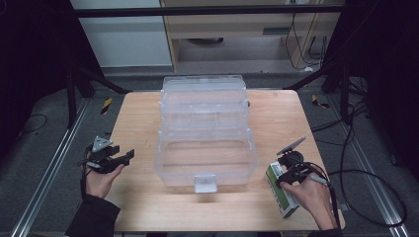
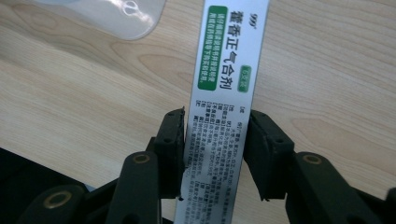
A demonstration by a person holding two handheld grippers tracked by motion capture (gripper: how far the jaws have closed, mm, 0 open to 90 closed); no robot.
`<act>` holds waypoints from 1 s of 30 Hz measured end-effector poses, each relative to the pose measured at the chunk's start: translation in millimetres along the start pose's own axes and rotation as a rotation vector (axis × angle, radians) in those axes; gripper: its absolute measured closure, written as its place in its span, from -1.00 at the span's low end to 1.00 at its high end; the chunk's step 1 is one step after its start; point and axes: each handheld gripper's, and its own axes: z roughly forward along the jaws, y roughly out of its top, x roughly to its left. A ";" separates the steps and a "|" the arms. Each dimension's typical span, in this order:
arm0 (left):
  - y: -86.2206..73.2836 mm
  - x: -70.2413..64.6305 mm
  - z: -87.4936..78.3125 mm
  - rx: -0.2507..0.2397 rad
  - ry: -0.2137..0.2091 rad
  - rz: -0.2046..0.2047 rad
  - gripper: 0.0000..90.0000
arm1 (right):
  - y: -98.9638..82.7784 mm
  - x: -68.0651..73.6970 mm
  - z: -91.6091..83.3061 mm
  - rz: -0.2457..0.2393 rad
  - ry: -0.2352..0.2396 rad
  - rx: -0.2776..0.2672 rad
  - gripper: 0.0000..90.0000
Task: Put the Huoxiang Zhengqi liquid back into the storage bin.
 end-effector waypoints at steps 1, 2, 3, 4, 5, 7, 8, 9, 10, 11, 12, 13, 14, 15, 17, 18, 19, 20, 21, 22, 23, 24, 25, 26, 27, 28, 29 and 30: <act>0.0 0.0 0.0 0.000 0.000 0.000 -0.18 | 0.4 -0.1 -0.3 -0.002 -0.008 0.007 0.38; 0.1 -0.1 -0.1 -0.001 0.000 -0.001 -0.18 | 0.5 -0.2 -0.3 -0.001 -0.010 0.008 0.39; 0.2 -0.1 -0.3 -0.001 0.000 0.000 -0.18 | 0.7 -0.2 -0.4 0.000 -0.013 0.010 0.40; 0.2 -0.2 -0.3 -0.002 0.000 0.000 -0.18 | 0.9 0.0 -0.5 0.000 -0.014 0.013 0.40; 0.1 -0.1 -0.3 0.000 0.000 0.000 -0.18 | 1.2 0.0 -0.6 -0.006 -0.018 0.016 0.40; 0.0 0.1 0.0 0.002 0.001 0.002 -0.19 | 2.0 0.7 -0.7 -0.012 -0.023 0.025 0.41; -0.1 0.3 0.1 0.002 0.001 0.002 -0.19 | 2.8 1.5 -0.7 -0.014 -0.029 0.032 0.41; -0.2 0.3 0.1 0.002 0.000 0.001 -0.19 | 3.4 2.1 -0.5 -0.017 -0.029 0.035 0.42; -0.1 0.2 0.1 0.001 0.001 0.002 -0.19 | 3.9 2.7 -0.7 -0.016 -0.032 0.042 0.42; 0.0 0.2 0.0 0.001 0.001 0.002 -0.19 | 4.4 3.0 -0.6 -0.015 -0.033 0.046 0.42; 0.0 0.1 0.0 0.001 0.000 0.003 -0.19 | 4.8 2.8 -0.6 -0.020 -0.034 0.048 0.42; 0.0 -0.1 0.1 0.002 0.000 0.003 -0.19 | 5.2 2.8 -0.6 -0.018 -0.036 0.050 0.42; 0.0 -0.2 0.2 0.003 0.000 0.003 -0.19 | 5.4 2.7 -0.6 -0.016 -0.035 0.052 0.43; -0.1 -0.3 0.5 0.004 0.000 0.004 -0.19 | 5.4 2.5 -0.6 -0.015 -0.033 0.053 0.43; -0.4 -0.5 1.0 0.006 0.001 0.006 -0.19 | 5.4 1.8 -1.0 -0.015 -0.030 0.056 0.43; -0.4 -0.6 1.2 0.007 0.000 0.005 -0.19 | 5.2 0.6 -1.0 -0.016 -0.025 0.054 0.43; -0.5 -0.7 1.3 0.008 0.001 0.005 -0.19 | 5.1 0.0 -1.3 -0.018 -0.023 0.055 0.43; -0.6 -0.8 1.5 0.008 0.000 0.005 -0.19 | 4.8 -0.7 -1.9 -0.018 -0.023 0.049 0.43; -0.6 -0.8 1.6 0.009 0.001 0.005 -0.19 | 4.5 -1.4 -2.7 -0.018 -0.023 0.045 0.43; -0.6 -0.9 1.7 0.009 0.001 0.005 -0.19 | 4.2 -2.2 -4.2 -0.019 -0.023 0.038 0.43; -0.6 -1.0 1.8 0.009 0.001 0.005 -0.19 | 3.9 -2.6 -5.8 -0.015 -0.024 0.030 0.43; -0.6 -0.9 1.8 0.012 0.001 0.007 -0.19 | 3.8 -3.4 -7.5 -0.014 -0.021 0.023 0.43; -0.7 -1.2 2.2 0.011 0.001 0.006 -0.19 | 3.9 -4.4 -9.3 -0.012 -0.018 0.015 0.43; -0.8 -1.3 2.3 0.012 0.001 0.006 -0.19 | 4.2 -5.4 -11.8 -0.010 -0.013 0.005 0.43; -0.8 -1.4 2.4 0.012 0.001 0.007 -0.19 | 4.6 -6.2 -14.1 -0.009 -0.010 -0.005 0.43; -0.8 -1.5 2.5 0.012 0.001 0.007 -0.19 | 5.0 -6.5 -16.1 -0.008 -0.009 -0.010 0.43; -0.8 -1.4 2.5 0.012 0.001 0.007 -0.19 | 5.6 -6.8 -19.1 -0.014 -0.012 -0.029 0.43; -0.9 -1.4 2.5 0.013 0.002 0.007 -0.19 | 6.1 -7.2 -21.1 -0.014 -0.011 -0.039 0.43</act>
